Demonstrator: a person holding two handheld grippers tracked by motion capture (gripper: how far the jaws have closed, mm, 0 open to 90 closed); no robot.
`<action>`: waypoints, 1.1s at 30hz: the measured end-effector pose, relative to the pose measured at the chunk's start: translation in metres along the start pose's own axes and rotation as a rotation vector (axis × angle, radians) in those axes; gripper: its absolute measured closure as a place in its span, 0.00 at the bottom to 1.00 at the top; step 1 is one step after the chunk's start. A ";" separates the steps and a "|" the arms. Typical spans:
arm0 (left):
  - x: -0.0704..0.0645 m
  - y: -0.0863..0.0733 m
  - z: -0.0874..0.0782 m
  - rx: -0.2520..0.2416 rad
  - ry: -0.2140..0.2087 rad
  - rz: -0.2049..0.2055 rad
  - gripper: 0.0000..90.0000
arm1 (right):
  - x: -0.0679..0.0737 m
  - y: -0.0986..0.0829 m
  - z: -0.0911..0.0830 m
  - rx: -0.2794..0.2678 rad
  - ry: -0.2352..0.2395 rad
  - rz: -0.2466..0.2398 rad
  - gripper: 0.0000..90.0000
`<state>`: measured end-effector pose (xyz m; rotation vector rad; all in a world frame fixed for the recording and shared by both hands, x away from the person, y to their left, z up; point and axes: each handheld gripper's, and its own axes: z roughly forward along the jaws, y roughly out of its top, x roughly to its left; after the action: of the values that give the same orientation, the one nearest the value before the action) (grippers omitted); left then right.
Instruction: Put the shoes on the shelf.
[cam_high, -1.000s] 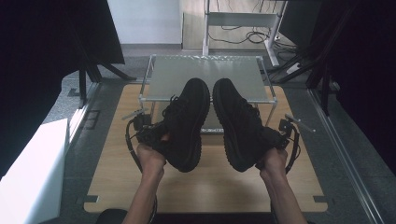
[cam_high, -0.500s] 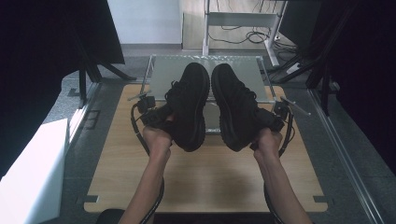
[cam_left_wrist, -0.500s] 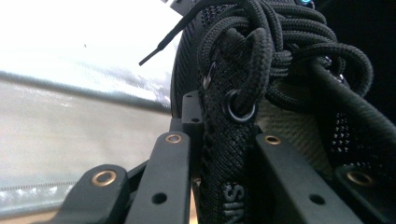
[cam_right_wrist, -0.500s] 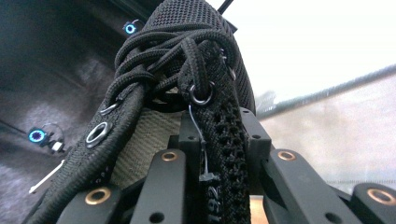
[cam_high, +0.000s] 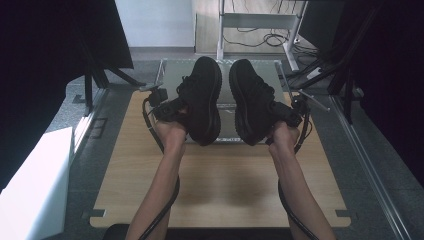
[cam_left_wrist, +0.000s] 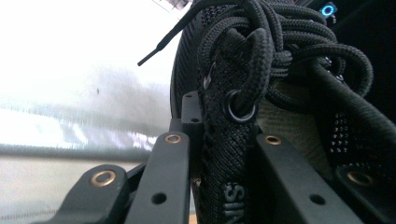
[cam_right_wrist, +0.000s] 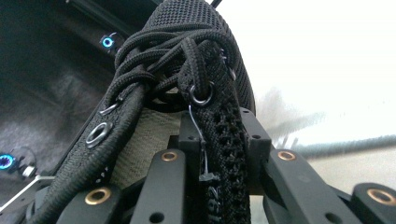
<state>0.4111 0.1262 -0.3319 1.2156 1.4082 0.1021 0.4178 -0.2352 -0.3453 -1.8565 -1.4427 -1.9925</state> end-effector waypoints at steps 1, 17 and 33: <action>-0.001 0.003 0.003 0.003 0.007 0.003 0.89 | 0.000 0.002 0.001 0.000 -0.003 0.001 0.84; -0.005 0.037 0.038 0.011 0.111 0.006 0.89 | 0.009 0.027 0.041 0.006 -0.084 -0.026 0.84; -0.004 0.062 0.067 0.033 0.175 0.016 0.88 | 0.010 0.047 0.076 -0.007 -0.187 -0.067 0.84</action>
<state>0.4978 0.1129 -0.3061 1.2699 1.5569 0.2003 0.5004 -0.2078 -0.3233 -2.0734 -1.5647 -1.8980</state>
